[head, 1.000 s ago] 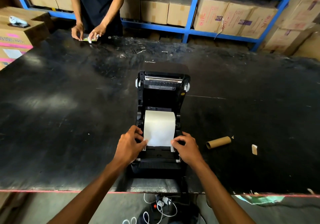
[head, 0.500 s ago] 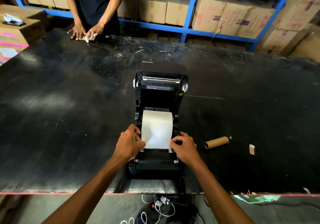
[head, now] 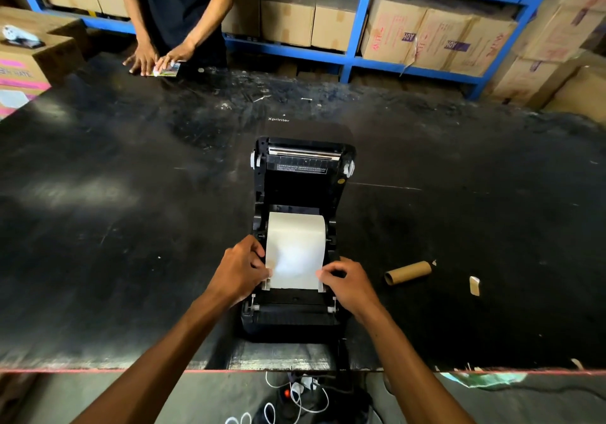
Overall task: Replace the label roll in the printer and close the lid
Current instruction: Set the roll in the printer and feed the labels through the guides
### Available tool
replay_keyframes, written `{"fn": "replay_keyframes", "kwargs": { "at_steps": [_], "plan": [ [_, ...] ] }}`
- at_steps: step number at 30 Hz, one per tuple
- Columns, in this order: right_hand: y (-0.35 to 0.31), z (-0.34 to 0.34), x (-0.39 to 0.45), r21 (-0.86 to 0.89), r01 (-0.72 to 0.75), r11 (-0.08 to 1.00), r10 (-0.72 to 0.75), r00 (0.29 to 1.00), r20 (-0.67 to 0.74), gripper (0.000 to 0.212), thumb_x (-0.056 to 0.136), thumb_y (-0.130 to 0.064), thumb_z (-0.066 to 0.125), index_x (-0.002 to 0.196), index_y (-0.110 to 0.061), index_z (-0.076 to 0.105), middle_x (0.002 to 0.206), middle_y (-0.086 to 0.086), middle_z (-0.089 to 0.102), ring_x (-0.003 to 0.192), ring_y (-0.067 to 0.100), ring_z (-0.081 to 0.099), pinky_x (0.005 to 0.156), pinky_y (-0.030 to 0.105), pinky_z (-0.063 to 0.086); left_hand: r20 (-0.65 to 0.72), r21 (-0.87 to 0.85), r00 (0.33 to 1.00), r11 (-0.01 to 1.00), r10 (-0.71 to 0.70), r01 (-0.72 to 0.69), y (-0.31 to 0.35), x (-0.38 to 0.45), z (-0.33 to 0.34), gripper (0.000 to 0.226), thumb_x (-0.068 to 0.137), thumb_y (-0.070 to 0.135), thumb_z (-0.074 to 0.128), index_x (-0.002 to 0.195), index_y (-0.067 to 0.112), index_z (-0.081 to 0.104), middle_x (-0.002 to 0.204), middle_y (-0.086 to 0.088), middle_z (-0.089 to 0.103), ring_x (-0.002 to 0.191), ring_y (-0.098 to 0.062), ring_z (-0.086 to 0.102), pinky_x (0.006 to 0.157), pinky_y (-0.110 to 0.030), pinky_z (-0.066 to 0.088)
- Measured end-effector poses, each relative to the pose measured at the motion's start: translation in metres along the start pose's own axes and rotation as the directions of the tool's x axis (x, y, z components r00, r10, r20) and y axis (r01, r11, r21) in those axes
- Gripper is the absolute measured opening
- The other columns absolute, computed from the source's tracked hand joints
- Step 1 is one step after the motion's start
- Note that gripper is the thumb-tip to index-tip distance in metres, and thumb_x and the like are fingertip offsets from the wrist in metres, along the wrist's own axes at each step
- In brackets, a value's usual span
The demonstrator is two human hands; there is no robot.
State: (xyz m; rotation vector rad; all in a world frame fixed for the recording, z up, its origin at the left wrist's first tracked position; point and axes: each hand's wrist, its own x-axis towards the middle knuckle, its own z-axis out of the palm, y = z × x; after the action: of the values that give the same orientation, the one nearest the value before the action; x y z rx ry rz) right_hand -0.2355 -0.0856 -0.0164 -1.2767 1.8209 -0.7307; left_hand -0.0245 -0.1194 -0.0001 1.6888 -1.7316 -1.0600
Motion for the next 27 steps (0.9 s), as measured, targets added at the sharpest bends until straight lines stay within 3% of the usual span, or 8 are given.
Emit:
{"fn": "replay_keyframes", "kwargs": {
  "at_steps": [3,6,8,11,15,20,24,27],
  "plan": [
    [-0.003,-0.003,0.003,-0.056,-0.016,0.998,0.019,0.999,0.047,0.007,0.066,-0.043,0.066,0.060,-0.041,0.069,0.071,-0.014,0.067,0.088,0.018,0.065,0.096,0.054,0.044,-0.039,-0.033,0.999,0.999,0.016,-0.017,-0.003,-0.003,0.001,0.025,0.075,0.006,0.074,0.085,0.015,0.052,0.067,-0.003,0.069,0.054,-0.015,0.064,0.046,-0.027,0.051],
    [-0.010,-0.007,0.003,-0.070,-0.033,0.997,0.037,0.998,0.052,0.007,0.062,-0.048,0.066,0.060,-0.042,0.070,0.072,-0.017,0.068,0.090,0.014,0.065,0.098,0.053,0.043,-0.036,-0.008,0.999,1.000,0.022,-0.023,-0.003,-0.002,0.002,0.026,0.075,0.001,0.071,0.079,0.016,0.051,0.065,-0.004,0.068,0.053,-0.016,0.062,0.051,-0.033,0.052],
    [-0.009,-0.007,0.001,-0.021,-0.039,0.999,0.040,0.999,0.037,0.018,0.058,-0.053,0.067,0.062,-0.036,0.072,0.078,-0.014,0.069,0.091,0.015,0.065,0.099,0.054,0.043,0.000,0.012,1.000,1.000,0.009,-0.009,-0.002,0.000,0.000,0.025,0.074,0.001,0.071,0.080,0.015,0.052,0.071,-0.007,0.069,0.058,-0.019,0.064,0.052,-0.032,0.054],
    [-0.005,-0.004,0.000,-0.021,-0.020,1.000,0.021,0.999,0.035,0.011,0.065,-0.045,0.070,0.060,-0.035,0.071,0.087,-0.009,0.069,0.092,0.018,0.065,0.098,0.055,0.043,0.026,0.002,1.000,1.000,0.011,-0.011,-0.002,0.002,-0.003,0.021,0.074,0.001,0.070,0.084,0.011,0.055,0.077,-0.009,0.069,0.066,-0.027,0.068,0.055,-0.035,0.058],
    [-0.011,-0.009,0.005,-0.109,-0.048,0.993,0.058,0.994,0.090,0.013,0.070,-0.041,0.068,0.058,-0.043,0.069,0.078,-0.015,0.070,0.092,0.014,0.063,0.100,0.051,0.041,0.010,-0.030,0.999,0.999,0.038,-0.038,-0.004,0.002,-0.004,0.019,0.077,-0.004,0.067,0.085,0.008,0.054,0.073,-0.010,0.068,0.064,-0.030,0.069,0.054,-0.039,0.060],
    [-0.012,-0.010,0.000,-0.023,-0.050,0.998,0.052,0.997,0.061,0.010,0.074,-0.034,0.072,0.066,-0.027,0.074,0.081,-0.010,0.072,0.088,0.012,0.065,0.096,0.048,0.047,0.051,0.028,0.997,0.998,0.050,-0.052,-0.004,0.004,-0.005,0.024,0.075,-0.002,0.069,0.078,0.015,0.053,0.077,-0.011,0.068,0.068,-0.025,0.069,0.060,-0.037,0.061],
    [-0.012,-0.013,0.005,-0.134,-0.012,0.991,0.028,0.993,0.114,0.015,0.076,-0.030,0.069,0.063,-0.025,0.073,0.074,-0.002,0.074,0.081,0.016,0.067,0.090,0.047,0.051,0.001,-0.012,0.999,0.999,0.049,-0.049,-0.002,0.001,-0.002,0.024,0.076,-0.001,0.068,0.077,0.016,0.052,0.072,-0.011,0.068,0.058,-0.021,0.065,0.052,-0.030,0.058],
    [-0.016,-0.018,0.009,-0.143,-0.006,0.990,0.029,0.987,0.157,0.014,0.078,-0.023,0.069,0.067,-0.014,0.074,0.072,0.004,0.073,0.073,0.016,0.065,0.085,0.044,0.052,0.004,0.011,0.999,0.999,0.043,-0.043,-0.003,0.000,-0.002,0.026,0.077,-0.002,0.067,0.075,0.019,0.051,0.072,-0.011,0.067,0.056,-0.017,0.062,0.051,-0.026,0.055]
  ]
}}
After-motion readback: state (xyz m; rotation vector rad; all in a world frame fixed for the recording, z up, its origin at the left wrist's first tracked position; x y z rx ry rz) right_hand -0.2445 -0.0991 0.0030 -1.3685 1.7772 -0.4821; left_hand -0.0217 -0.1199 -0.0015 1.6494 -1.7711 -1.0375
